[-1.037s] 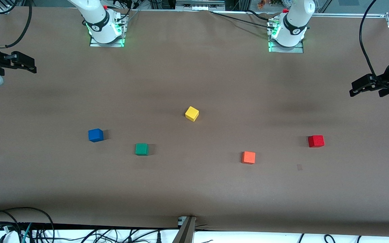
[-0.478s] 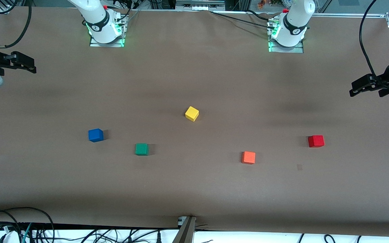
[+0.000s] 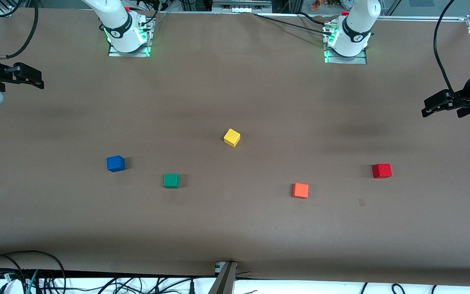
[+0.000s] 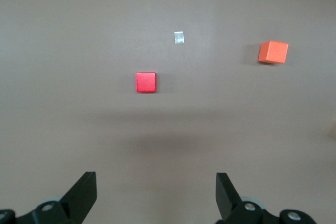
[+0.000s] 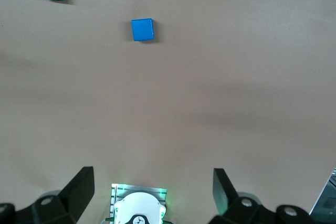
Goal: Pass red block to right arm, stack on blue
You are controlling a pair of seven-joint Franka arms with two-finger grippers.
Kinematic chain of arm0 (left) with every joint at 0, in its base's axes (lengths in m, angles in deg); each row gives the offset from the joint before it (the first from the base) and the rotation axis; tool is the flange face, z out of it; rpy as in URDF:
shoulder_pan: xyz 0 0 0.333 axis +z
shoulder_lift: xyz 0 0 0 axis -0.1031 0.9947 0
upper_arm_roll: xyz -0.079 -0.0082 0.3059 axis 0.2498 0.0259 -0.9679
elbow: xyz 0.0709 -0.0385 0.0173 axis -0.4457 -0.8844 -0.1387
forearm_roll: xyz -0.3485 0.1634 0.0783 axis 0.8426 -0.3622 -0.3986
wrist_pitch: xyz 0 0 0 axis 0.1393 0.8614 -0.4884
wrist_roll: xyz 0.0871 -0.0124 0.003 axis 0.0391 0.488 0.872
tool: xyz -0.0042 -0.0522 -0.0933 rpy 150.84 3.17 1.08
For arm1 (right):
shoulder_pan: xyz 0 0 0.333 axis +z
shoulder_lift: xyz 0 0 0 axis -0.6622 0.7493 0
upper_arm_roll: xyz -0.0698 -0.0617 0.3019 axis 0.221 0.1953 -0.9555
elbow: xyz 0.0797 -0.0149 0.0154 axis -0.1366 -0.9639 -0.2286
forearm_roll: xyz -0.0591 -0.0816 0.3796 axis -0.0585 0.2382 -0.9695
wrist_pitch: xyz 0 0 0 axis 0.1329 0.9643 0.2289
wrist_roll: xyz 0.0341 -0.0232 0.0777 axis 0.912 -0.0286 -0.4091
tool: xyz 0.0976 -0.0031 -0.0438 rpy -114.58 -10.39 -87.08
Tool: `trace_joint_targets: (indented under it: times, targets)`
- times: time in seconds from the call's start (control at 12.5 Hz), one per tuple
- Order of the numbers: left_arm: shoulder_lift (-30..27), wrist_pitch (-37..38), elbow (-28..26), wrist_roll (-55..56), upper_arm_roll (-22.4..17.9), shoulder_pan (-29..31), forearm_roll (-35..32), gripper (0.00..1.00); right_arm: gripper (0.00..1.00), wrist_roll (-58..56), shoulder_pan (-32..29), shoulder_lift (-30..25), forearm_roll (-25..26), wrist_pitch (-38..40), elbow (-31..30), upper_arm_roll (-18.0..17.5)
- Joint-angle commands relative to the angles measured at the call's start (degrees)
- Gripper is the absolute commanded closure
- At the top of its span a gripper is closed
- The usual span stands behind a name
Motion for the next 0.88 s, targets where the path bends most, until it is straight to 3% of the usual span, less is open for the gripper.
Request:
trace_joint_targets:
  times: [0.0, 0.24, 0.4, 0.64, 0.8]
  targets:
    - [1.27, -0.69, 1.49, -0.76, 0.35, -0.21, 0.64, 0.00, 0.00, -0.55, -0.50, 0.23, -1.21, 0.07, 0.64, 0.04]
    - [1.99, 1.06, 2.38, -3.39, 0.36, -0.56, -0.06, 0.00, 0.00, -0.55, -0.59, 0.23, -1.73, 0.07, 0.64, 0.22]
    - [4.54, 6.49, 2.90, -3.57, 0.09, -0.56, -1.90, 0.00, 0.00, -0.55, -0.59, 0.22, -1.73, 0.07, 0.64, 0.22]
    - [3.14, 8.44, 3.17, -4.62, 0.62, -0.56, -11.81, 0.00, 0.00, -0.55, -0.59, 0.23, -1.73, 0.07, 0.64, 0.22]
    - [3.39, 10.38, 6.84, -13.63, -0.08, 0.05, -16.12, 0.00, 0.00, -0.55, -0.59, 0.23, -1.73, 0.07, 0.64, 0.22]
